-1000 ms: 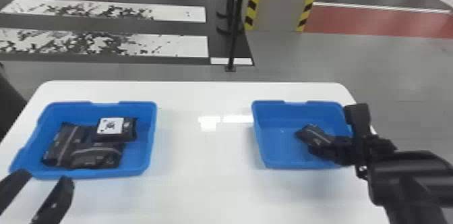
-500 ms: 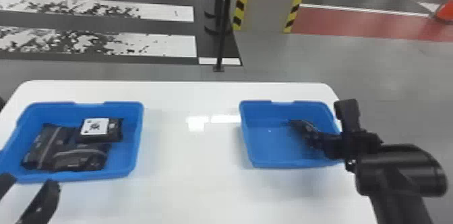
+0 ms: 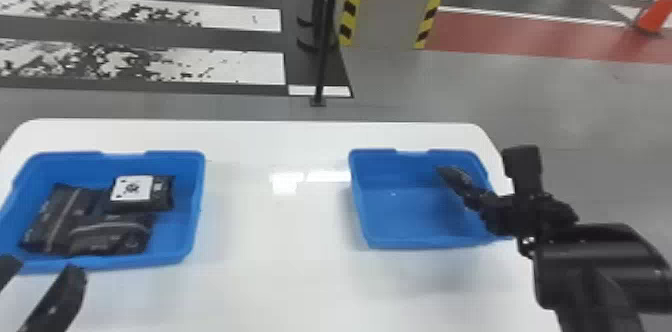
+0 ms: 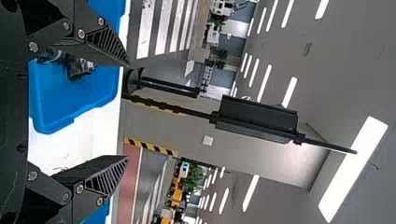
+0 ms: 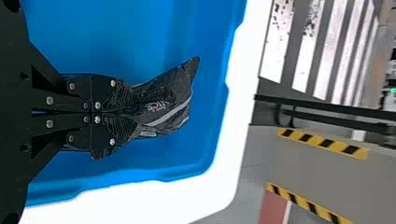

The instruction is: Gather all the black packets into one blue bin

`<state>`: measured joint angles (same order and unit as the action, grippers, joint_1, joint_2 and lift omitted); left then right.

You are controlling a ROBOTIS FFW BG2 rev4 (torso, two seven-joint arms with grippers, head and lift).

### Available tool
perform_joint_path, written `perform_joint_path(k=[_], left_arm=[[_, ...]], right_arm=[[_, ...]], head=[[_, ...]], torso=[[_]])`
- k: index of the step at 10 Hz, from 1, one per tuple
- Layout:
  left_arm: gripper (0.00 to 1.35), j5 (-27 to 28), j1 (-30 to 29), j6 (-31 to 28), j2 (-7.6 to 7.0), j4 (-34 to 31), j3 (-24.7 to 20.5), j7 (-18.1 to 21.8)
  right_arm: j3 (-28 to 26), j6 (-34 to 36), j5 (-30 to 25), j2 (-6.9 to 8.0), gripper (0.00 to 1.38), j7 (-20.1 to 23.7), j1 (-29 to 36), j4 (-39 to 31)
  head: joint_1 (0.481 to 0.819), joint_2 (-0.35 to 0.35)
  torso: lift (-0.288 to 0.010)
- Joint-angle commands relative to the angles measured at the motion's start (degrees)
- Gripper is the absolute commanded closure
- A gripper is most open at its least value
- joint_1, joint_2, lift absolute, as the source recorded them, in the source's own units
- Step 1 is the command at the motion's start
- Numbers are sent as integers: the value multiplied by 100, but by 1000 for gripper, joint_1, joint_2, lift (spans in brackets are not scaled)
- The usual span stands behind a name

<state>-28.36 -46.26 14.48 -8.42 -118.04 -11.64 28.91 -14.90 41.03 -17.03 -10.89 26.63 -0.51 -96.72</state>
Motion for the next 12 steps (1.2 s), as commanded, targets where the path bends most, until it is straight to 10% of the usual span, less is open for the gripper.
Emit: perform_joint_path(k=[1,6,12], left_arm=[[354,-89,42,-27,-63,-1,67,27],[355,-603,281,-505,-186,-1,376,273],[355,-1757,1054,-1715,-450,-1,1061,625]], right_arm=[[5,-39,-399,34,1276,0,501,-1261],[1342,-320,-342,52,1276,105,1485,-3610],[2816,-658,-456,-1,1276,167,1780,-3933]], head=[[695,-199],[695,-85],[695,52]], torso=[[-110],[-110],[-110]])
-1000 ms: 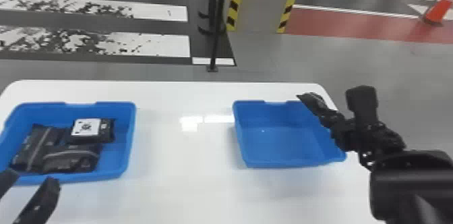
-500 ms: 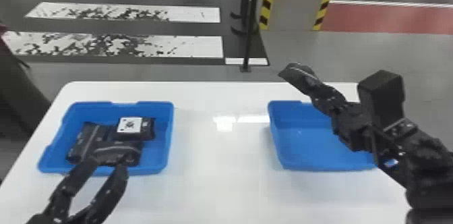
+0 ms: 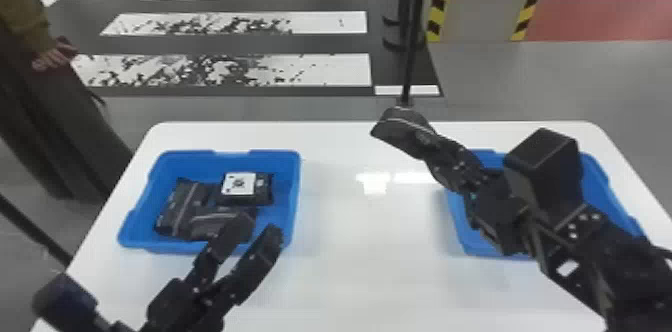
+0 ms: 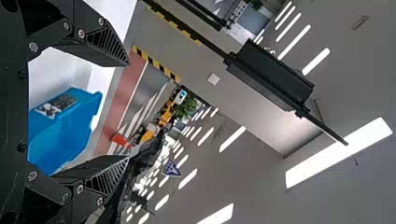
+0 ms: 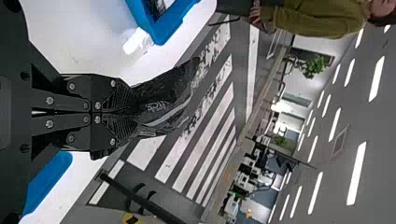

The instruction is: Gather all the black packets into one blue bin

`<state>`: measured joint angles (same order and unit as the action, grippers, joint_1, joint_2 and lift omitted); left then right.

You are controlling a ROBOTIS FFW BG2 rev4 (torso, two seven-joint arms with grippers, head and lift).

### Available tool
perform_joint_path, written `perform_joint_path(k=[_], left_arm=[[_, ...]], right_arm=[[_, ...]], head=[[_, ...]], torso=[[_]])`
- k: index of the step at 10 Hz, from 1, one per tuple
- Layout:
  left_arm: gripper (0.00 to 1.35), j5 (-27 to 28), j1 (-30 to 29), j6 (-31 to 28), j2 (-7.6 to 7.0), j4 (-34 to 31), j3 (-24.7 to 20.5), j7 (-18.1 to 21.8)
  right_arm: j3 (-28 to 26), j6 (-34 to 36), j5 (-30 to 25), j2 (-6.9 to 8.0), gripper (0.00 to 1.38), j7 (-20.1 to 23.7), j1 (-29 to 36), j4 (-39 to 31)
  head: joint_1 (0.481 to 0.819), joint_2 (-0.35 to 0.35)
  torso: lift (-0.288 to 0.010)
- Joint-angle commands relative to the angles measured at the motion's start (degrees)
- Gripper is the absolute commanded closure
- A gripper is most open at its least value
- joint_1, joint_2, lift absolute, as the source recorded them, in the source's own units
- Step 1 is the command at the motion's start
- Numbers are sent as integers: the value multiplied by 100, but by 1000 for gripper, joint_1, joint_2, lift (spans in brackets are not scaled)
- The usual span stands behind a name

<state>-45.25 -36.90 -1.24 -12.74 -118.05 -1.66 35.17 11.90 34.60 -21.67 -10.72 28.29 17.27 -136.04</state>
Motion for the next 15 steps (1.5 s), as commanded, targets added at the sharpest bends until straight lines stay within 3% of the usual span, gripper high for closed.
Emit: perform_joint_path(k=[1,5,12,14,15], left_arm=[[355,-91,358,-255,-62,14,223,16],[354,-731,962,-466,-203,126,795,8],[395,-959,1525,-114,-115,365,897,-142],[930,-891,1778,-30,-141,619,1172,-142],[1127,-708,1806,237,-150,689,1206,-151]], right_arm=[[284,-57,19,-44,1276,28,2,-44],[707,-141,87,-141,1276,133,-12,-114],[1152,-141,99,-238,1276,204,-40,-269],[1221,-155,99,-255,1276,212,-82,-283],[1244,-169,99,-255,1276,212,-82,-297]], head=[[695,67],[695,70],[695,129],[695,137],[695,130]], torso=[[-110],[-110],[-110],[-110],[-110]])
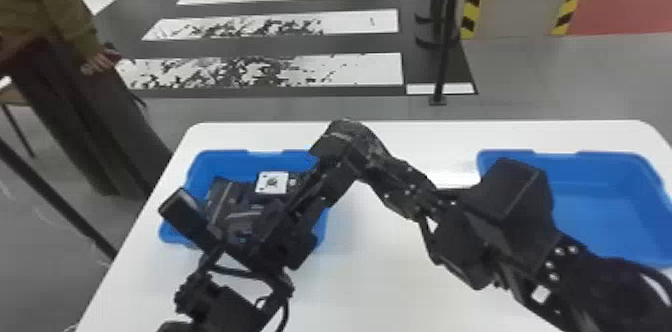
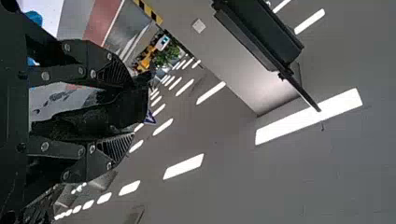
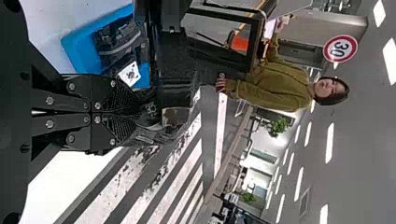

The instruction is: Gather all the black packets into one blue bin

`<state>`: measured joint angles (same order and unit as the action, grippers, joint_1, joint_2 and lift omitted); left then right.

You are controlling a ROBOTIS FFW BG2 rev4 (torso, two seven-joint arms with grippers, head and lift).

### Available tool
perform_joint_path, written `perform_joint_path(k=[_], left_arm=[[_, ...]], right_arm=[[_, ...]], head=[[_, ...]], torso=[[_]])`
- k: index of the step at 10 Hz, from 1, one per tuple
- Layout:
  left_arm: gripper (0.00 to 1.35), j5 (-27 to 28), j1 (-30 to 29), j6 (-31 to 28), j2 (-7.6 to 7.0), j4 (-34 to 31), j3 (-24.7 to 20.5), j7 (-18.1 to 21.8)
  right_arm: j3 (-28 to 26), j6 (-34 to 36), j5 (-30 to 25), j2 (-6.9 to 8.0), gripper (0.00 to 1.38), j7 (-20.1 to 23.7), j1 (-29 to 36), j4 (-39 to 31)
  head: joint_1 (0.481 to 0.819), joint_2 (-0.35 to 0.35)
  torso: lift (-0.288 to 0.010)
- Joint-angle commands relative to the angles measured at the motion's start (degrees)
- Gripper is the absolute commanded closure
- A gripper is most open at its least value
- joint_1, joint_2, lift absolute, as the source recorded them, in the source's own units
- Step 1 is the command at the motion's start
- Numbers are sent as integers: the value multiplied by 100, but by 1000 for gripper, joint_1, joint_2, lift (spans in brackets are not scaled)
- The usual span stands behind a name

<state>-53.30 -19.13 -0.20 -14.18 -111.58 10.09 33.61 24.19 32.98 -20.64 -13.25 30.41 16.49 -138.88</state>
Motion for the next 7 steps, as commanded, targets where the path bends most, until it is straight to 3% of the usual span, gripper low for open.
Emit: perform_joint_path(k=[1,3,5,6,7], left_arm=[[1211,223,29,344,-6,70,20,-39],[1211,520,43,527,-15,70,-72,-39],[1211,623,-13,611,-6,98,-243,-39],[1211,691,-55,625,3,112,-403,-39],[1211,885,-98,625,11,140,-654,-12]], right_arm=[[26,-21,8,-2,1276,0,-4,-12],[26,-120,122,-2,1219,-9,-4,2],[-294,-570,556,68,174,-9,164,86],[-534,-640,739,121,58,0,347,86],[-842,-753,830,209,125,0,544,86]], head=[[695,127],[695,142],[695,159],[695,168],[695,171]], torso=[[-110],[-110],[-110],[-110],[-110]])
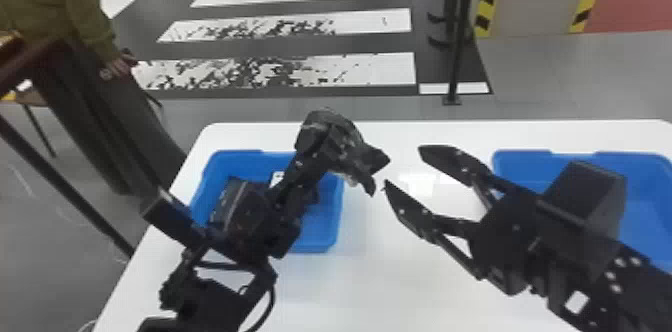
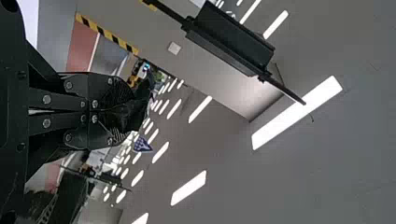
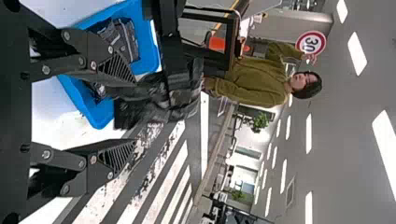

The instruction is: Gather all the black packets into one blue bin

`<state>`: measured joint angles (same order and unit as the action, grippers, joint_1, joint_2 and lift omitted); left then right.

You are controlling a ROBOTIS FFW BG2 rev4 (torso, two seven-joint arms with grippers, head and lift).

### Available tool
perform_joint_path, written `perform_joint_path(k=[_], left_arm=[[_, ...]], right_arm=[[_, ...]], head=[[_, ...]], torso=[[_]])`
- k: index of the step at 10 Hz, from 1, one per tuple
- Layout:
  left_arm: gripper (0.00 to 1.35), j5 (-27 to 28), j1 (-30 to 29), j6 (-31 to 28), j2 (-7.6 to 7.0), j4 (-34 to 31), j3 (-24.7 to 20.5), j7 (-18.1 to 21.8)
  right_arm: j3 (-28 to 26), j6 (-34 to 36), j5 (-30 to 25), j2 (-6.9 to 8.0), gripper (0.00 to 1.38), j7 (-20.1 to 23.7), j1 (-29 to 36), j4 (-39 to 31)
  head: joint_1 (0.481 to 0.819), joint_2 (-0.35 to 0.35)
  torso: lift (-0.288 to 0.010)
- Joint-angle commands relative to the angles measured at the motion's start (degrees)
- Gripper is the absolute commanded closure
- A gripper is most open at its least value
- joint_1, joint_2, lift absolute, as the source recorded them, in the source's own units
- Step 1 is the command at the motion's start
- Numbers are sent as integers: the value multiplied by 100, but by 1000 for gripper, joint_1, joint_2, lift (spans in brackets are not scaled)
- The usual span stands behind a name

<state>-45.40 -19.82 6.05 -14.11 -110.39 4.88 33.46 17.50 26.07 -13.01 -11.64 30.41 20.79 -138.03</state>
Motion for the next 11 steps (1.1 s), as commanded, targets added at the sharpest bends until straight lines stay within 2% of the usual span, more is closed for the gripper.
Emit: perform_joint_path(k=[1,3,4,5,6,7,8,9,10,11], left_arm=[[1211,392,-28,-56,5,92,-454,73],[1211,1089,-28,-169,14,387,-1163,161],[1211,1375,0,-169,23,584,-1505,161],[1211,1706,98,-604,5,753,-1837,205],[1193,2061,323,-731,-39,1090,-2042,293],[1116,2472,590,-759,-100,1428,-2145,310],[917,2541,815,-1083,-135,1681,-2134,337],[501,2700,928,-1026,-127,1864,-2179,328],[160,2803,914,-942,-91,1920,-2248,310],[81,2860,815,-759,-65,1920,-2305,310]], right_arm=[[-631,-118,193,188,150,0,410,15],[-1682,-639,513,540,151,18,1085,156],[-2025,-709,524,663,153,9,1366,128],[-2196,-709,547,724,153,9,1577,142],[-2287,-723,501,786,154,9,1746,142],[-2379,-793,467,812,154,-9,1915,142],[-2493,-1018,604,847,154,-88,2112,184],[-2813,-1328,913,1006,154,-202,2337,339],[-3042,-1651,1335,1111,154,-255,2477,620],[-3190,-1975,1895,1169,154,-307,2590,1028]], head=[[695,169],[695,152],[695,137],[695,130],[695,137],[695,153],[695,165],[695,177],[695,172],[695,160]], torso=[[-110],[-110],[-110],[-110],[-110],[-110],[-110],[-110],[-110],[-110]])
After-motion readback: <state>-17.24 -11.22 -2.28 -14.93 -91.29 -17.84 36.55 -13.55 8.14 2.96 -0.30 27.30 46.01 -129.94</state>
